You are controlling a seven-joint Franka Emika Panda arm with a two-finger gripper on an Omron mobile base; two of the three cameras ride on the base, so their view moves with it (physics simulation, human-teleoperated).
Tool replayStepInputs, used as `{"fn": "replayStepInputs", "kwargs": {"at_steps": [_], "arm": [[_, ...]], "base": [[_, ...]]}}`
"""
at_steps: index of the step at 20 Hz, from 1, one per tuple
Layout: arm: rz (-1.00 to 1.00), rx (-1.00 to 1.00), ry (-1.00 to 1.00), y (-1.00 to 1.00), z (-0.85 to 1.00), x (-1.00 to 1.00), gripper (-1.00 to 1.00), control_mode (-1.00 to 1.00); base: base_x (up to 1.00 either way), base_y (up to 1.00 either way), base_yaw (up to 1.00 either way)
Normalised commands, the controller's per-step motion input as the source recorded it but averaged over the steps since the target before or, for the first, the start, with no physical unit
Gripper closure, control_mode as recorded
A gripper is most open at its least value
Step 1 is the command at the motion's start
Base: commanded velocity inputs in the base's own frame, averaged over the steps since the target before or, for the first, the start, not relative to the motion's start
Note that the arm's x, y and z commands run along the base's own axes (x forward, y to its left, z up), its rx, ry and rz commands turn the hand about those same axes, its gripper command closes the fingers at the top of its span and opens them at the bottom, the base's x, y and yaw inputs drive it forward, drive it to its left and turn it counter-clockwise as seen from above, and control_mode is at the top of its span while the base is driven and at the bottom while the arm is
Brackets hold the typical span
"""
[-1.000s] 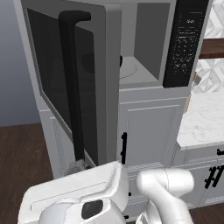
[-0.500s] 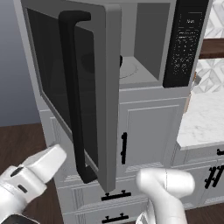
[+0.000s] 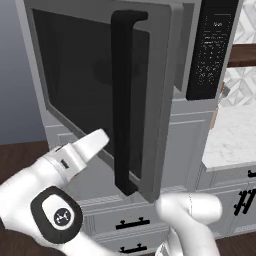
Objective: Open the microwave, place the bowl with waffle inside the microwave, then close the microwave door and turn it on.
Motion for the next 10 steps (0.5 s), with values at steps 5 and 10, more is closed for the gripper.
{"fn": "replayStepInputs", "kwargs": {"at_steps": [5, 10], "arm": [[0.04, 0.01, 0.00, -1.00, 0.06, 0.71, 1.00, -1.00], [0.26, 0.13, -0.07, -0.68, 0.38, 0.97, 1.00, -1.00]], "base": [[0.00, 0.00, 0.00], [0.00, 0.00, 0.00]]}}
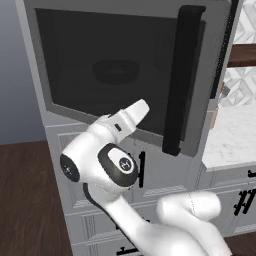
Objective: Open the microwave, place the bowl with waffle inside the microwave, then close the microwave door and turn it on.
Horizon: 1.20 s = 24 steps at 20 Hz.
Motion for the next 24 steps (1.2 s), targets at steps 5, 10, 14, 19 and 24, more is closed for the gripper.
{"fn": "replayStepInputs", "kwargs": {"at_steps": [5, 10, 14, 19, 24], "arm": [[0.38, 0.22, -0.14, -0.39, 0.75, 0.84, 1.00, -1.00], [0.35, 0.20, 0.01, -0.22, 0.65, 0.73, 1.00, -1.00], [0.39, 0.19, 0.21, 0.01, 0.22, 1.00, 1.00, -1.00], [0.42, 0.19, 0.27, 0.02, 0.17, 0.94, 1.00, -1.00], [0.28, 0.12, 0.19, 0.00, 0.07, 0.81, 1.00, -1.00]], "base": [[0.00, 0.00, 0.00], [0.00, 0.00, 0.00], [0.00, 0.00, 0.00], [0.00, 0.00, 0.00], [0.00, 0.00, 0.00]]}}
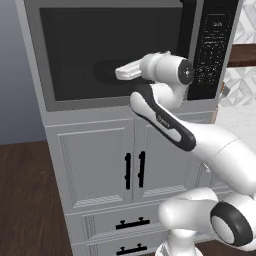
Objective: Open the microwave, place the bowl with waffle inside the microwave, then close the microwave door and turn it on.
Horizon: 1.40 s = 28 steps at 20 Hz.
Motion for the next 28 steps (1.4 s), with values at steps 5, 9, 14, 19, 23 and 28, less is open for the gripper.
{"fn": "replayStepInputs", "kwargs": {"at_steps": [5, 9, 14, 19, 23, 28], "arm": [[0.10, 0.09, 0.10, 0.02, 0.04, 0.49, 1.00, -1.00], [0.00, 0.04, 0.00, 0.02, 0.25, -0.06, 1.00, -1.00], [0.00, 0.09, 0.05, -0.09, 0.91, -0.77, 1.00, -1.00], [0.00, 0.11, 0.19, -0.30, 0.71, -1.00, 1.00, -1.00], [-0.05, 0.23, 0.23, -0.59, 0.06, -0.92, 1.00, -1.00], [-0.05, 0.28, 0.14, -0.72, 0.00, -0.21, 1.00, -1.00]], "base": [[0.00, 0.00, 0.00], [0.00, 0.00, 0.00], [0.00, 0.00, 0.00], [0.00, 0.00, 0.00], [0.00, 0.00, 0.00], [0.00, 0.00, 0.00]]}}
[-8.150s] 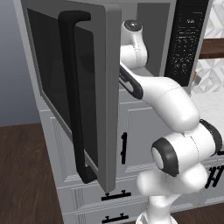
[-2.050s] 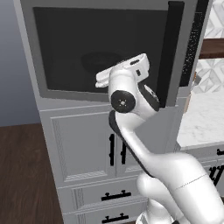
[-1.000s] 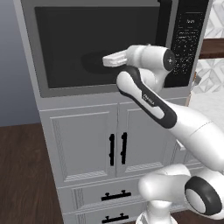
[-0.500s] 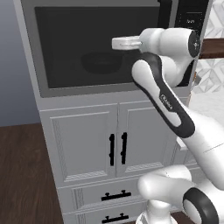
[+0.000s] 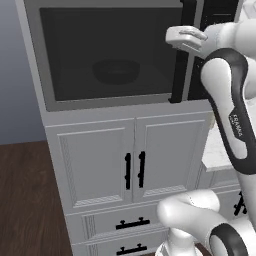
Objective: Open the microwave, place the bowl with waffle inside the microwave, then close the microwave door and turn it on.
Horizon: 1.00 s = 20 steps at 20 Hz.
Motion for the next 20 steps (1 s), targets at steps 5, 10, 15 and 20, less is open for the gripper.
{"fn": "replayStepInputs", "kwargs": {"at_steps": [5, 10, 15, 20], "arm": [[-0.06, 0.41, 0.15, -0.72, -0.09, -0.04, 1.00, -1.00], [-0.31, 0.51, 0.17, -0.88, -0.42, -0.19, 1.00, -1.00], [-0.38, 0.49, 0.23, -0.90, -0.43, -0.11, 1.00, -1.00], [-0.21, 0.21, 0.08, -0.43, -0.45, 0.04, 1.00, -1.00]], "base": [[0.00, 0.00, 0.00], [0.00, 0.00, 0.00], [0.00, 0.00, 0.00], [0.00, 0.00, 0.00]]}}
